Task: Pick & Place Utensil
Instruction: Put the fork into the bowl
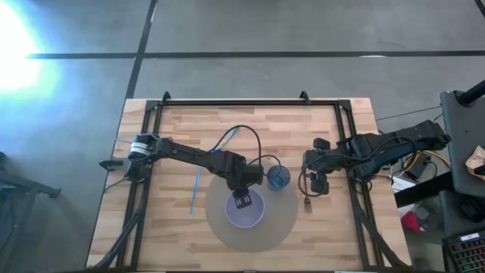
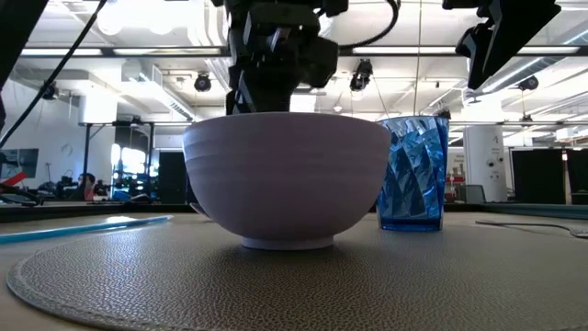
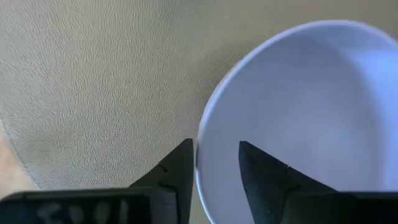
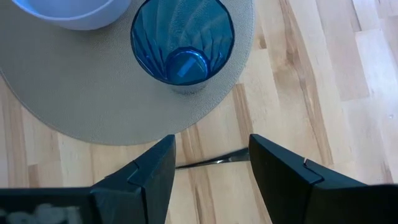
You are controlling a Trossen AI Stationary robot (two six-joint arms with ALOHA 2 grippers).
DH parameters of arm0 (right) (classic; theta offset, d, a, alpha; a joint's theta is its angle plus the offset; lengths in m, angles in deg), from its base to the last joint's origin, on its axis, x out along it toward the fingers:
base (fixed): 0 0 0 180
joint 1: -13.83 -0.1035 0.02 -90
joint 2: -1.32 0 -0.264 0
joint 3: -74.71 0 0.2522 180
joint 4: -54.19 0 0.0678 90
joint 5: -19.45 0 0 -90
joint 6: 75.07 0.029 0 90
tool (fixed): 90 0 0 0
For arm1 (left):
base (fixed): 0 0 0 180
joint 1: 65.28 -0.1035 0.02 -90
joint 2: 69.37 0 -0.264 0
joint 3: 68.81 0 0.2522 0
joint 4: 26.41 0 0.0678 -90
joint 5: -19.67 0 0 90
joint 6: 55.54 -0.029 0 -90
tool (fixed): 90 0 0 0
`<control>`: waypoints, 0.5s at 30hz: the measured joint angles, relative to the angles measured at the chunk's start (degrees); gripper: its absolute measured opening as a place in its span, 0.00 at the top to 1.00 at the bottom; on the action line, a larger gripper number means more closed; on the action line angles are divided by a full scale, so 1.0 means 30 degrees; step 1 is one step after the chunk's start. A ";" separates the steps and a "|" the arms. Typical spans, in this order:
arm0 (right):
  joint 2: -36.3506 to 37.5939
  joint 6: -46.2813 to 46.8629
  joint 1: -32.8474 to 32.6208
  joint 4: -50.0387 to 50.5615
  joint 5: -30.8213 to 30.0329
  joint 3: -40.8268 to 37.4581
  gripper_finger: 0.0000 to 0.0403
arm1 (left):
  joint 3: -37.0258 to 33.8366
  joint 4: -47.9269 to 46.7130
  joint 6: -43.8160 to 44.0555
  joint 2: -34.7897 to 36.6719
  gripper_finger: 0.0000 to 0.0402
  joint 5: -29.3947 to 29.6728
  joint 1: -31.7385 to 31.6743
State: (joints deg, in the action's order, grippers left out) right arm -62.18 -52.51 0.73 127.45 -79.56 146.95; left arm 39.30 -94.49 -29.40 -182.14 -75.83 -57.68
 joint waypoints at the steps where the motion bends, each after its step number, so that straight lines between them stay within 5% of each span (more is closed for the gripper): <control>1: -0.0001 0.0000 -0.0007 -0.0006 0.0000 0.0000 0.50 | 0.0213 -0.0215 -0.0183 0.0031 0.70 0.0002 -0.0005; 15: 0.0000 0.1865 -0.0063 0.0088 0.0003 0.0000 0.50 | 0.4375 -0.4584 -0.2223 0.0143 0.68 0.0240 -0.0080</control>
State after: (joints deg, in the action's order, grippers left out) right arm -62.18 -46.91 0.54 127.71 -79.55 146.95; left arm 52.42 -108.24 -36.07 -181.71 -75.11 -57.93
